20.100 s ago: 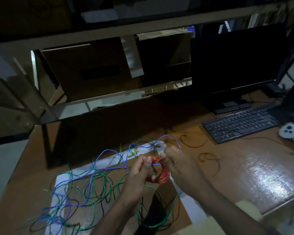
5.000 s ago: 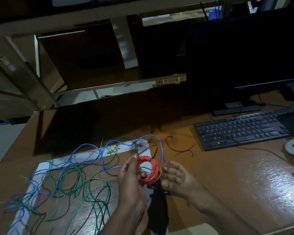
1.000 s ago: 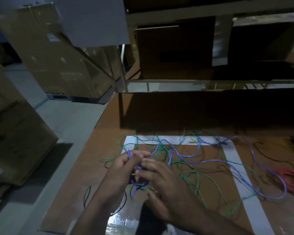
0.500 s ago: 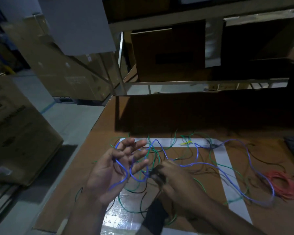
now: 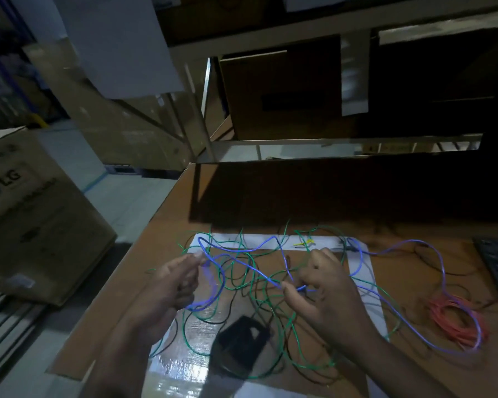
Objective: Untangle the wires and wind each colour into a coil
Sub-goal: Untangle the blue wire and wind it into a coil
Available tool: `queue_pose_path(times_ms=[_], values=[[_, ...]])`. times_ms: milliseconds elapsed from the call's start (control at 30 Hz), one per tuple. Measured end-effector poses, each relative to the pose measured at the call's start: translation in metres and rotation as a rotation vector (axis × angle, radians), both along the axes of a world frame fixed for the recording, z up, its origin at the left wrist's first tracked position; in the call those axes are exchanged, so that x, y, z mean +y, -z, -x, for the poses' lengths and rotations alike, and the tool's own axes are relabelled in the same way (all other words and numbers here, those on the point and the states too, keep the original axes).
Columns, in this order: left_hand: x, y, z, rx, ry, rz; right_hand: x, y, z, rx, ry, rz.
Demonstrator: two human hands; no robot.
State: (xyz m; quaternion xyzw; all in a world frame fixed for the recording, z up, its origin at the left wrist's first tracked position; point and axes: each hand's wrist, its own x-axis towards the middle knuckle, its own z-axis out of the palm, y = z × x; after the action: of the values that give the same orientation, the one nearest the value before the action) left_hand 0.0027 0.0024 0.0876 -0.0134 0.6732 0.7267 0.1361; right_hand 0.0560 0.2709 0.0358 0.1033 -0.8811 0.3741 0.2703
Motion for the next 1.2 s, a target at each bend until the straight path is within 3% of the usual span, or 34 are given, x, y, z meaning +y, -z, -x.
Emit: queue_pose_path(times_ms=[100, 167, 267, 400, 500, 600, 833, 1000, 1100, 1200], values=[[0.0, -0.004, -0.002, -0.139, 0.016, -0.39, 0.003, 0.009, -0.001, -0.033, 0.029, -0.055], [0.001, -0.01, -0.008, -0.137, 0.046, -0.542, 0.003, 0.017, 0.0, -0.096, 0.032, -0.144], [0.006, -0.021, -0.014, -0.054, 0.037, -0.6, -0.002, 0.026, -0.004, -0.133, 0.019, -0.21], [0.007, -0.029, -0.01, 0.03, -0.109, -0.588, -0.003, 0.016, -0.011, -0.038, 0.037, 0.009], [-0.002, -0.03, -0.008, -0.022, -0.177, -0.773, -0.003, 0.011, -0.007, -0.011, 0.041, -0.151], [-0.002, -0.031, -0.007, -0.045, -0.109, -0.848, -0.011, 0.015, -0.003, -0.045, 0.014, -0.257], [0.031, -0.032, 0.0, 0.151, -0.162, -0.467, -0.055, -0.004, 0.007, -0.015, -0.245, 0.0], [0.024, -0.027, 0.011, 0.555, -0.174, -0.045, -0.069, -0.007, 0.014, -0.038, -0.263, 0.102], [0.01, -0.022, 0.021, 0.687, -0.027, 0.071, -0.073, -0.011, 0.016, -0.067, -0.31, 0.039], [0.006, -0.012, 0.032, 0.639, 0.159, 0.175, -0.079, -0.017, 0.016, -0.11, -0.318, 0.144]])
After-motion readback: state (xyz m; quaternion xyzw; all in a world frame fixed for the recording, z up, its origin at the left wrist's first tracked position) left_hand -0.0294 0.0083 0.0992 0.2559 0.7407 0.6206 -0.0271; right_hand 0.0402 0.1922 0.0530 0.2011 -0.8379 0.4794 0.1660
